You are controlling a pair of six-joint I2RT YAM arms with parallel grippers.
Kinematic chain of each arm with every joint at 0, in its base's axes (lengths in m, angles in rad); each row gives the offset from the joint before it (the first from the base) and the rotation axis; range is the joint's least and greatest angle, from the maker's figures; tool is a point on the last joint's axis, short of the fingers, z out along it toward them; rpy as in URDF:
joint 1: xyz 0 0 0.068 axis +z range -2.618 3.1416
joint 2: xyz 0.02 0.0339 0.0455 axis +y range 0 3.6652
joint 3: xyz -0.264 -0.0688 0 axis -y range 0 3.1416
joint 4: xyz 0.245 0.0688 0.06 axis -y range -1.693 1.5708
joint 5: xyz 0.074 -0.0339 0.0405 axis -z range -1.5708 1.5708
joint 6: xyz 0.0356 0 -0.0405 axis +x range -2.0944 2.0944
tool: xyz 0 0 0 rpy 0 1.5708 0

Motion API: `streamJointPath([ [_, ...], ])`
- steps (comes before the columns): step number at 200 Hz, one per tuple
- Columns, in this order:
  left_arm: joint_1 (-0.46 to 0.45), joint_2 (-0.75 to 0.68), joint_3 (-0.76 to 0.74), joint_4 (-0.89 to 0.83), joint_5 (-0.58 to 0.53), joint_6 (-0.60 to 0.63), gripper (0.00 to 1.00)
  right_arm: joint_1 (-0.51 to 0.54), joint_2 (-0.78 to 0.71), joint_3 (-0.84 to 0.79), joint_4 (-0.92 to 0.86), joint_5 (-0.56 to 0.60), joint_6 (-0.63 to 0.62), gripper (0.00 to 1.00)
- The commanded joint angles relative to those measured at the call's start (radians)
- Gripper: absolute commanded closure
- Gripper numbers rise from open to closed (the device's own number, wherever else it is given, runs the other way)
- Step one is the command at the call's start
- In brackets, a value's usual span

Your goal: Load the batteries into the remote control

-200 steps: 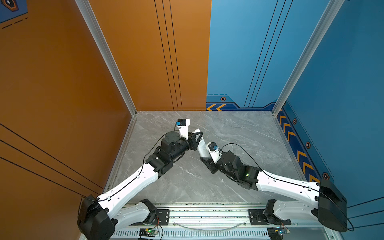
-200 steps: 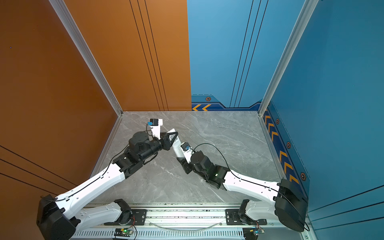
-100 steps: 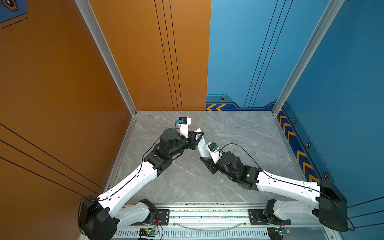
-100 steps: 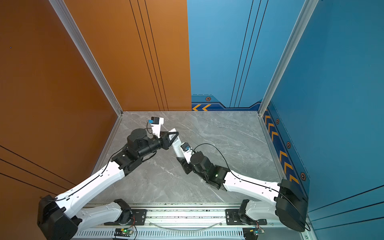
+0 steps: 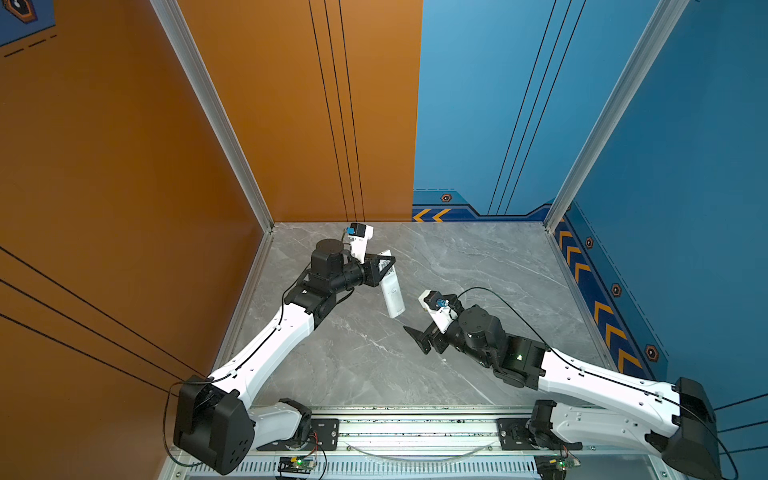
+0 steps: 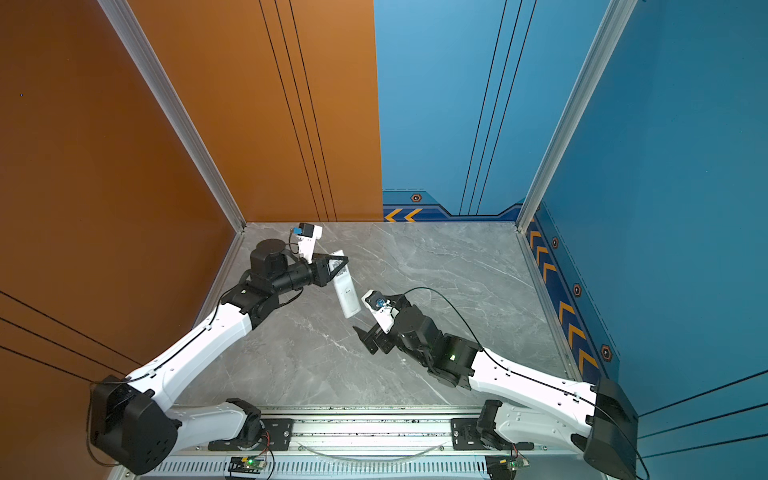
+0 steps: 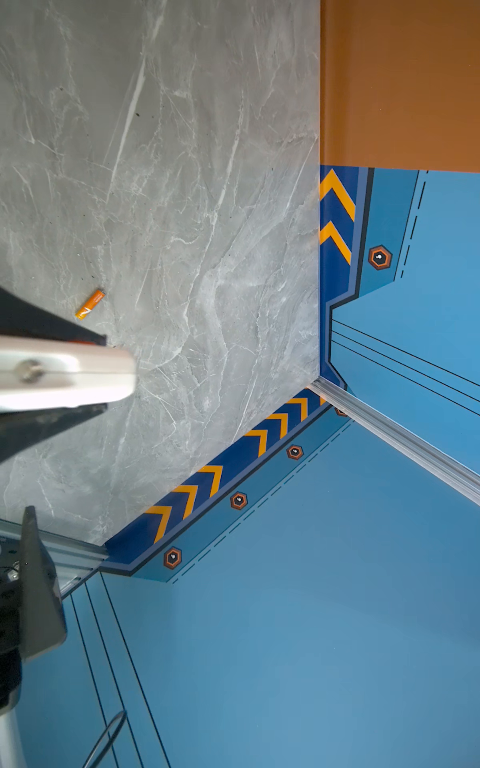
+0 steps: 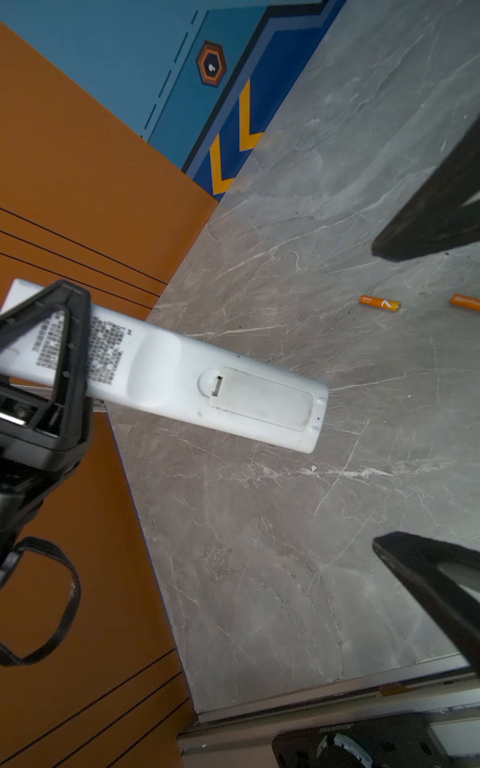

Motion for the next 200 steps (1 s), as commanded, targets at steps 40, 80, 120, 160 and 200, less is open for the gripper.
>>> streamJointPath([
  [40,0.042,0.129,0.129,-0.073,0.257,0.098,1.0,-0.013,-0.18,-0.035,-0.07,0.04,-0.135,0.0],
  [80,0.067,0.222,0.173,-0.038,0.321,0.075,1.0,-0.085,-0.127,0.018,-0.13,-0.028,-0.134,0.0],
  [120,0.067,0.244,0.189,-0.044,0.367,0.003,1.0,-0.111,-0.106,0.064,-0.171,-0.239,-0.177,0.0],
  [160,0.064,0.272,0.249,-0.142,0.405,0.02,1.0,-0.114,-0.043,0.177,-0.306,-0.325,-0.235,0.0],
  [200,0.056,0.314,0.242,-0.12,0.471,0.024,1.0,-0.114,0.039,0.323,-0.483,-0.388,-0.324,0.0],
])
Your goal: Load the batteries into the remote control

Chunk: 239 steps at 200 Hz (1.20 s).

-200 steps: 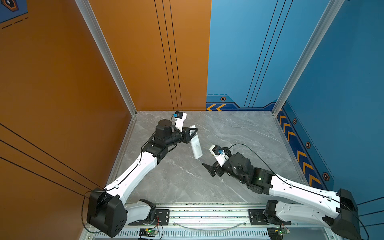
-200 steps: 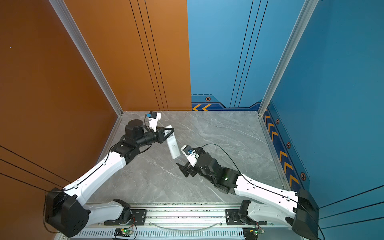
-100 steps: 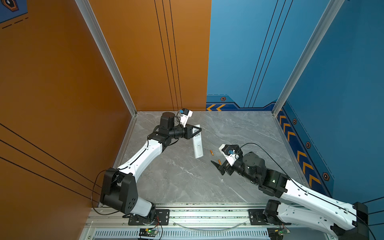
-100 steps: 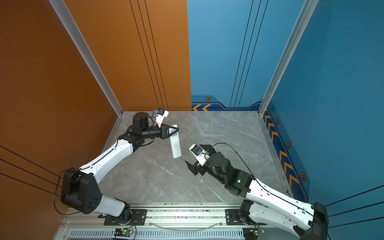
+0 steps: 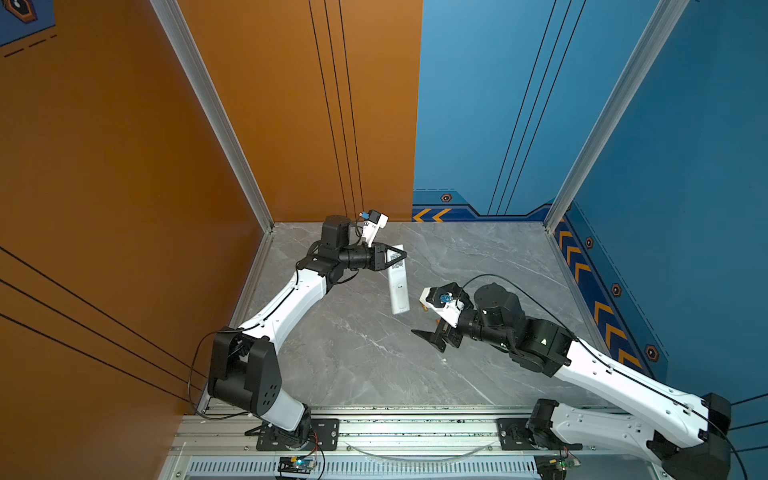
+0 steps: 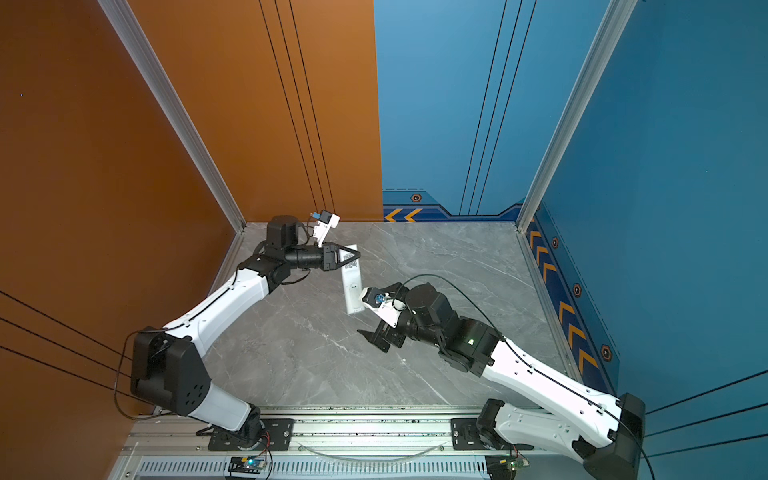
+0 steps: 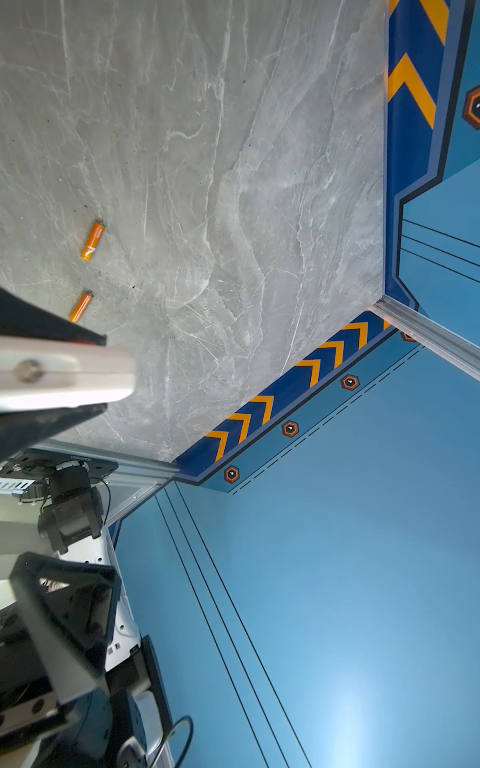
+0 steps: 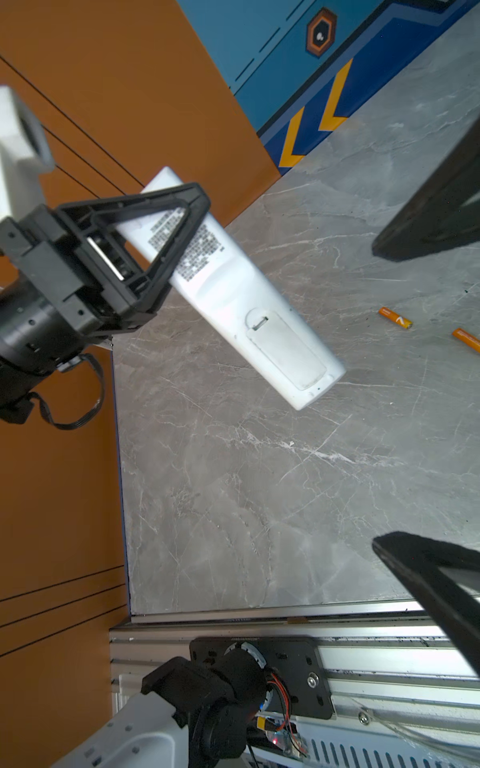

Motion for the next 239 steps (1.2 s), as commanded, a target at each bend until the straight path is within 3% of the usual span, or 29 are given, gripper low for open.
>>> streamJointPath([
  [1,-0.009,0.032,0.006,-0.008,0.086,0.0,1.0,-0.004,0.027,0.072,-0.164,-0.082,-0.079,0.0],
  [33,-0.009,0.025,-0.027,0.027,0.138,-0.002,1.0,-0.004,0.064,0.116,-0.258,-0.128,-0.152,0.0],
  [84,-0.01,0.001,-0.036,0.067,0.184,-0.037,1.0,0.01,0.108,0.14,-0.266,-0.163,-0.209,0.01],
  [111,-0.011,-0.015,-0.071,0.187,0.218,-0.125,1.0,0.013,0.115,0.139,-0.235,-0.156,-0.223,0.01],
  [239,-0.046,-0.007,-0.072,0.19,0.248,-0.134,1.0,0.022,0.175,0.153,-0.127,-0.119,-0.263,0.01],
])
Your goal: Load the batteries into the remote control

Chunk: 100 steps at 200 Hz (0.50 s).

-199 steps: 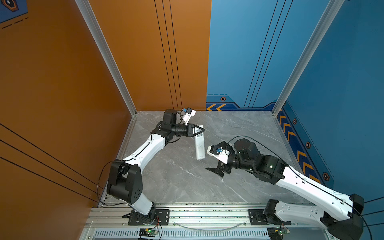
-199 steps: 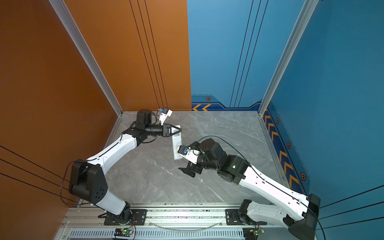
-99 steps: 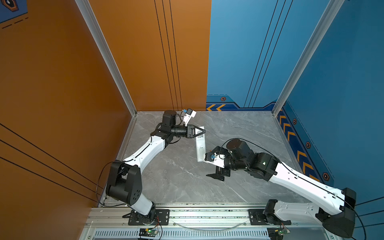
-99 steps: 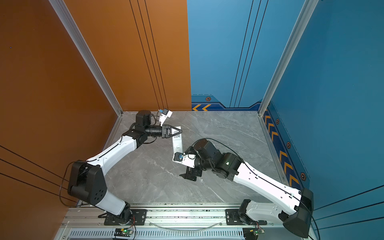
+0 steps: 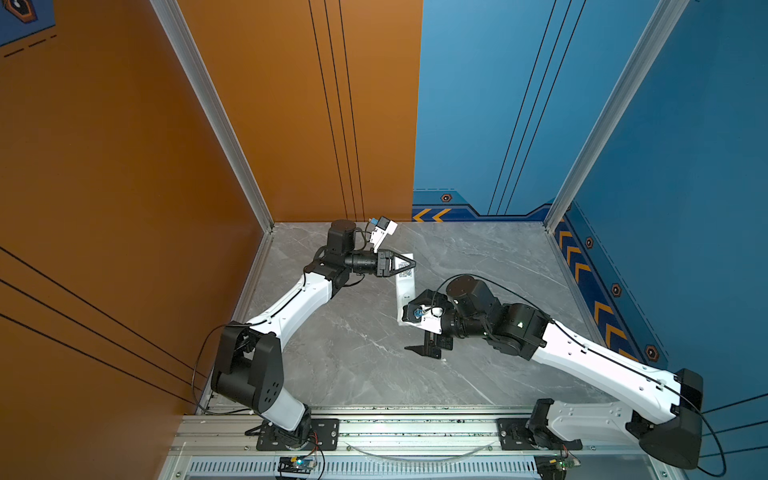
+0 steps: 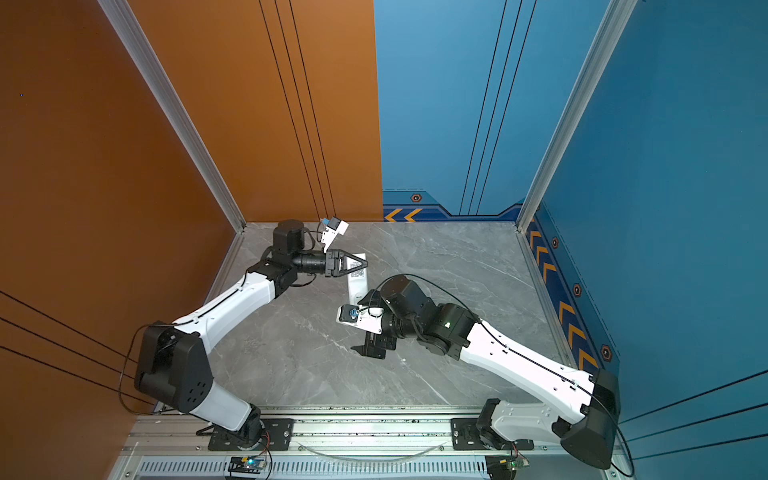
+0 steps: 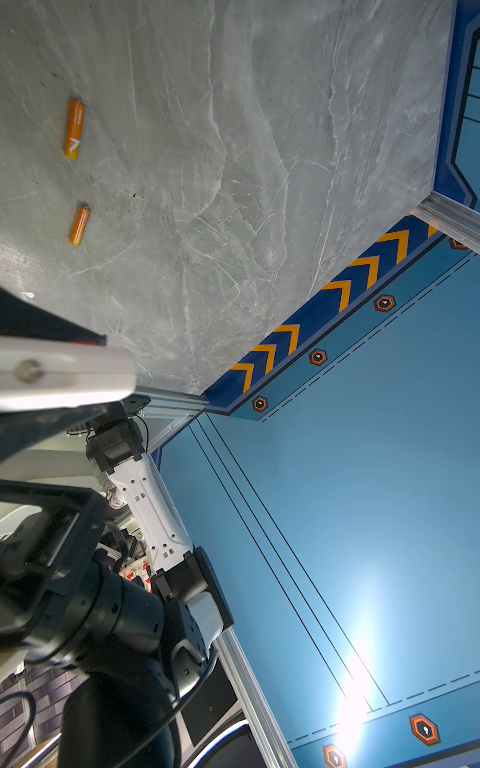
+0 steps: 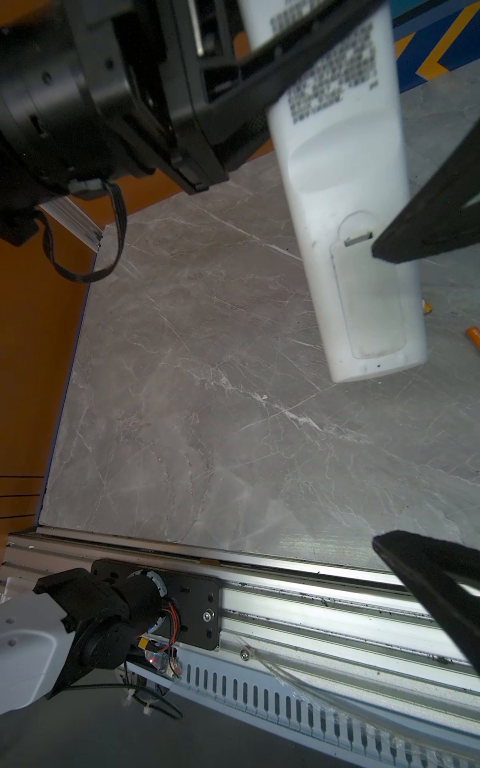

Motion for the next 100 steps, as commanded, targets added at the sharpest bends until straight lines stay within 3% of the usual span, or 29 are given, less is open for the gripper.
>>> streamJointPath([
  [1,-0.012,-0.016,-0.011,0.022,0.043,-0.005,1.0,-0.006,0.012,0.021,0.032,0.017,-0.02,0.01],
  [100,-0.03,-0.018,-0.01,0.022,0.068,-0.009,1.0,-0.01,0.042,0.02,0.059,0.061,-0.04,0.02],
])
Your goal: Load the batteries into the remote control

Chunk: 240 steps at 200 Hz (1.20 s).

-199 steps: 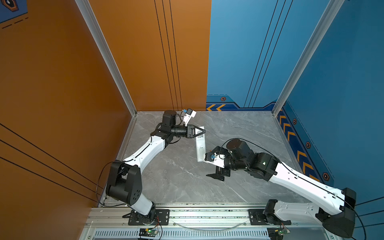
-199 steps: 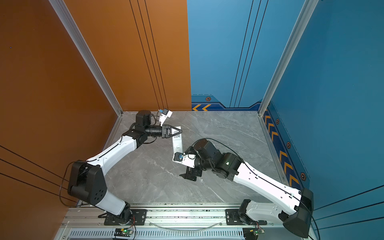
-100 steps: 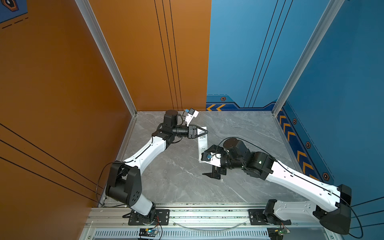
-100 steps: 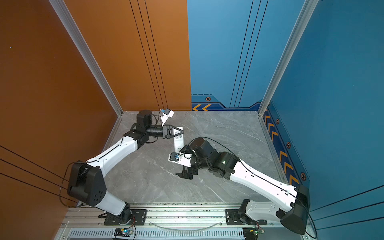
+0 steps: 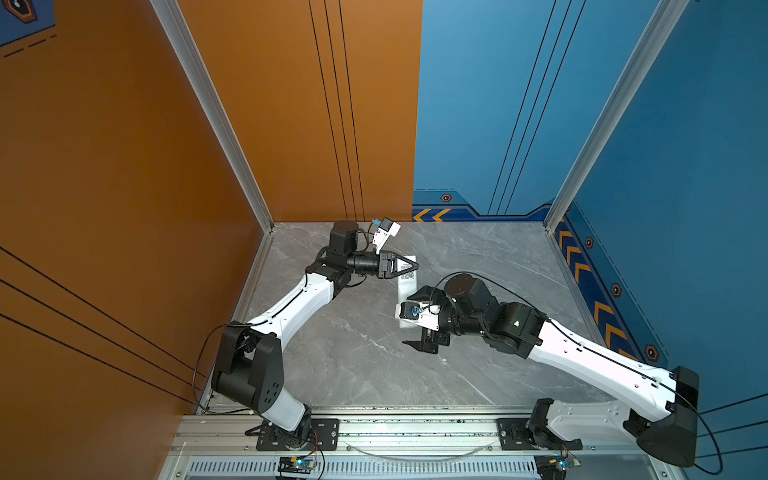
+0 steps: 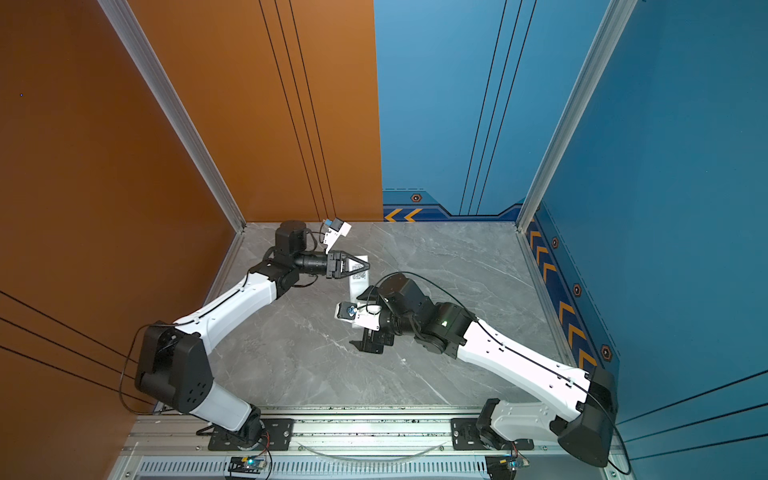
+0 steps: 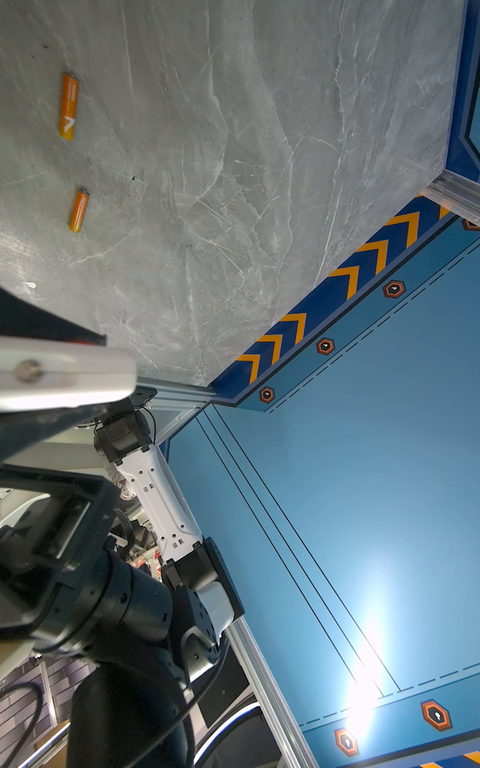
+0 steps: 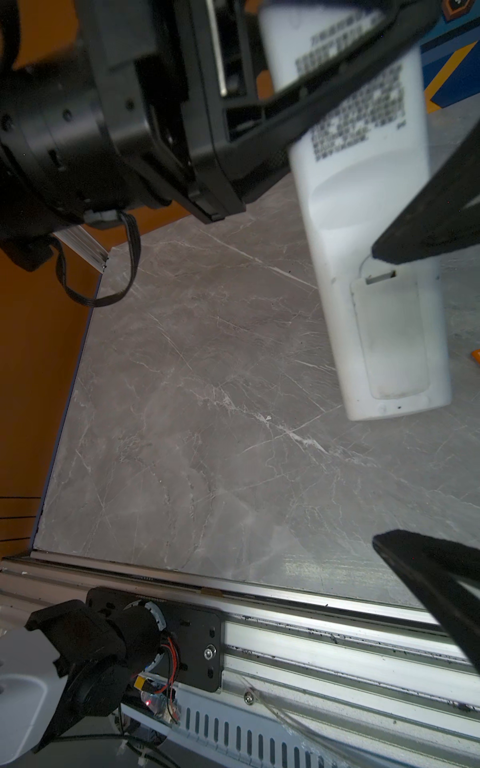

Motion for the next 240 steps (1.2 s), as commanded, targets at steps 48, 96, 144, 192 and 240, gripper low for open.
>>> streamJointPath([
  [48,-0.011,-0.022,-0.007,0.018,0.046,-0.008,1.0,-0.001,0.044,0.018,0.016,0.038,-0.026,0.02],
  [96,-0.011,-0.026,-0.008,0.018,0.047,-0.01,1.0,0.014,0.065,0.018,0.027,0.109,-0.04,0.02],
  [144,-0.01,-0.026,-0.008,0.018,0.046,-0.011,1.0,0.031,0.072,0.012,0.032,0.159,-0.056,0.02],
  [192,-0.007,-0.028,-0.008,0.018,0.047,-0.012,1.0,0.031,0.081,0.007,0.03,0.19,-0.061,0.02],
  [240,-0.004,-0.035,-0.008,0.019,0.047,-0.012,1.0,0.032,0.1,0.009,0.008,0.186,-0.061,0.02],
])
